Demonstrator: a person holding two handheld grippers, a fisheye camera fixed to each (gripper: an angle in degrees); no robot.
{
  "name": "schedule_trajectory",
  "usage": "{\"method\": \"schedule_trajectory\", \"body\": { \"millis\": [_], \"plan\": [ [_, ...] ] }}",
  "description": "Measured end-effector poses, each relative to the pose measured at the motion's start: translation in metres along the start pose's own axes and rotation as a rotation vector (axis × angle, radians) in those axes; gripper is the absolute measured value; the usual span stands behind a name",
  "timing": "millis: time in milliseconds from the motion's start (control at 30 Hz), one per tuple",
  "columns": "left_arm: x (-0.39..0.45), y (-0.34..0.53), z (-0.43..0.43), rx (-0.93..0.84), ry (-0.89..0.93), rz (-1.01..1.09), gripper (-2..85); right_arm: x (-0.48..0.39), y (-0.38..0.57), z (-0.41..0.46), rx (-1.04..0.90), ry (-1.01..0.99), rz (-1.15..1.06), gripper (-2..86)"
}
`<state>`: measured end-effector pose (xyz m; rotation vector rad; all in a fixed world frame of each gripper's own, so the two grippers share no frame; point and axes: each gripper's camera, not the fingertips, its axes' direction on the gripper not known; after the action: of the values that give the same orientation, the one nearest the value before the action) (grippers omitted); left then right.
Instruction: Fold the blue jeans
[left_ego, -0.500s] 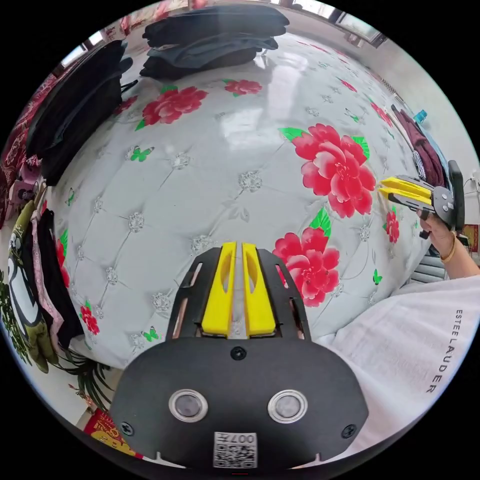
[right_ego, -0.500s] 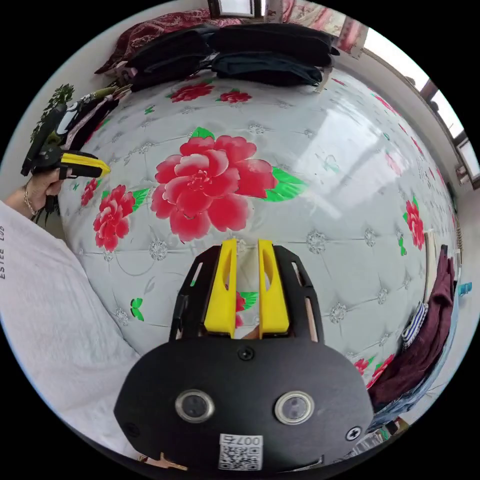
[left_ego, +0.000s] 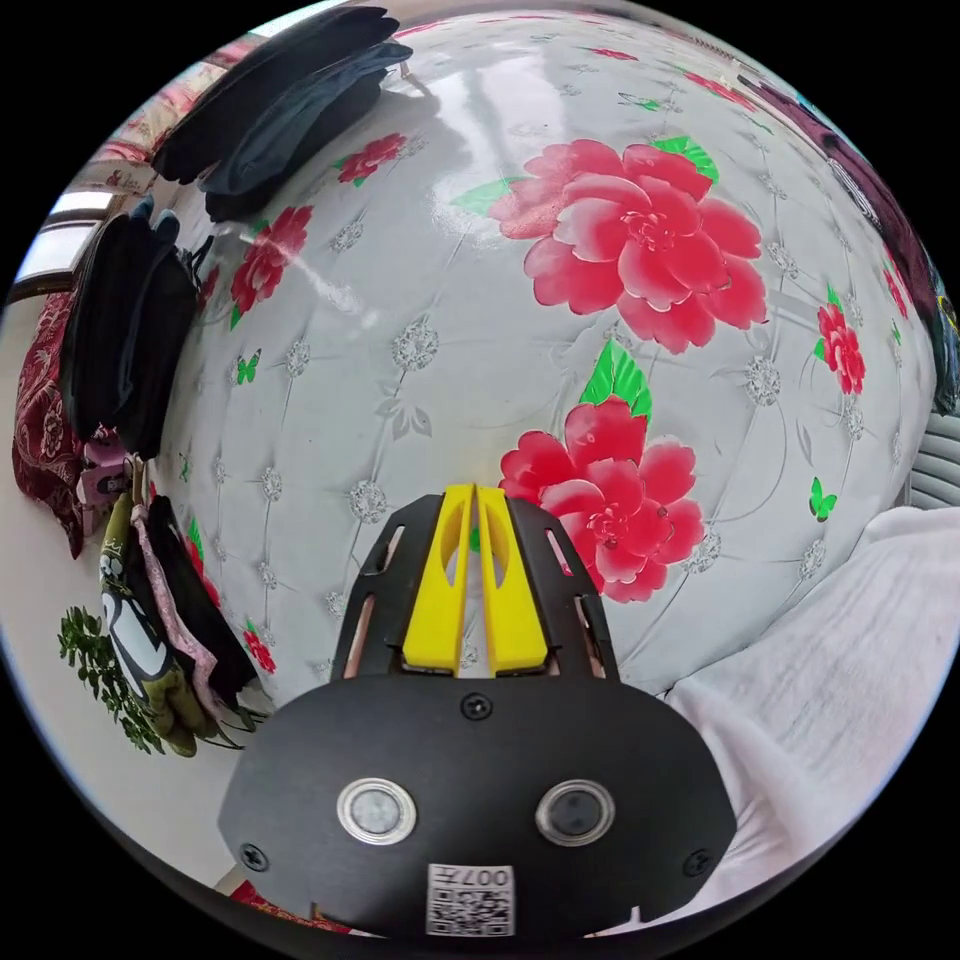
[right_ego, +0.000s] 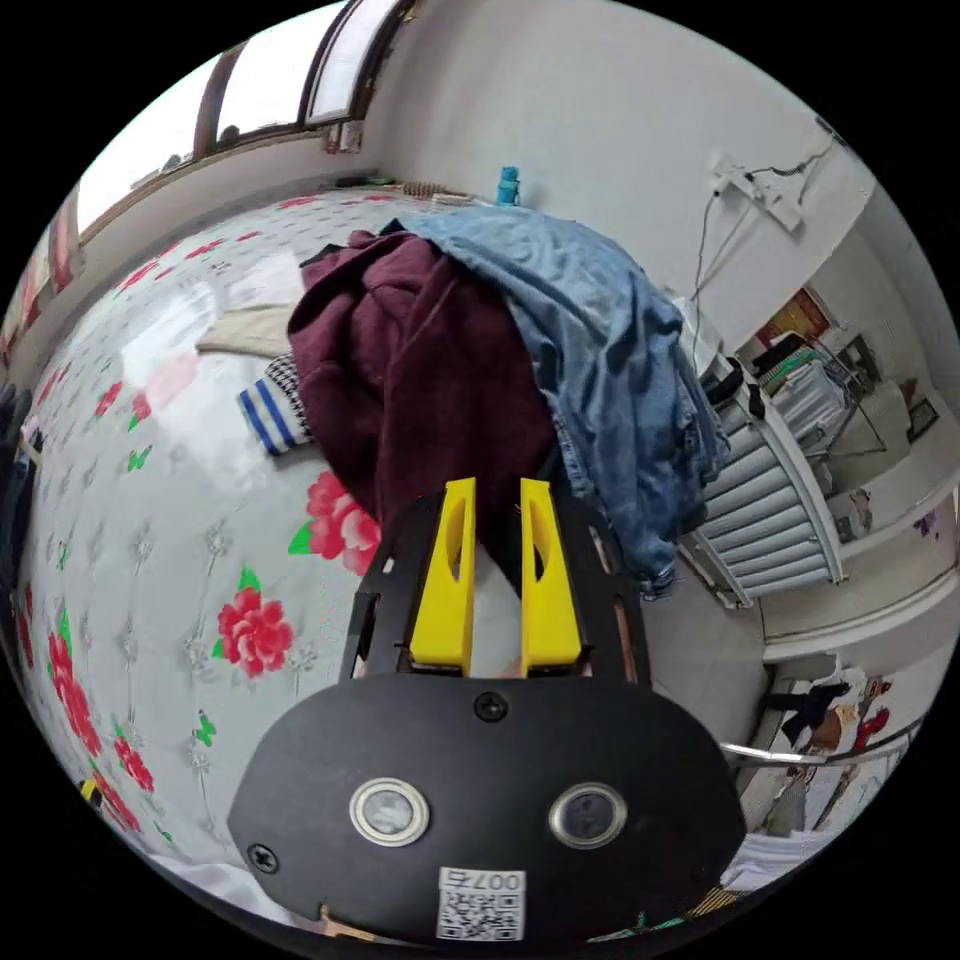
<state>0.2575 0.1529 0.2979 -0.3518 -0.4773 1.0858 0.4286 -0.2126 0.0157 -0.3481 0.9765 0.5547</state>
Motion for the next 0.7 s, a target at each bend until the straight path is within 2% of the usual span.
{"method": "schedule_trajectory", "body": {
  "millis": [133,233,333,567,700],
  "plan": [
    [-0.002,0.0,0.0,0.009,0.029,-0.071,-1.0,0.068,-0.015,0.038,-0.124,0.023,0.153,8.2],
    [-0.002,-0.003,0.002,-0.019,0.033,-0.085,-1.0,0.081,-0.015,0.072,-0.228,-0.029,0.08,7.5],
    [-0.005,-0.006,0.005,-0.053,0.048,-0.123,-1.0,0.09,-0.016,0.083,-0.237,-0.089,0.141,5.5],
    [-0.01,0.005,0.015,-0.047,0.051,-0.109,-0.9,0.075,0.014,0.054,-0.148,-0.017,0.003,0.7],
    [-0.015,0.025,0.023,0.008,0.05,-0.069,-1.0,0.056,0.038,0.003,-0.025,-0.079,-0.126,0.0]
  ]
}}
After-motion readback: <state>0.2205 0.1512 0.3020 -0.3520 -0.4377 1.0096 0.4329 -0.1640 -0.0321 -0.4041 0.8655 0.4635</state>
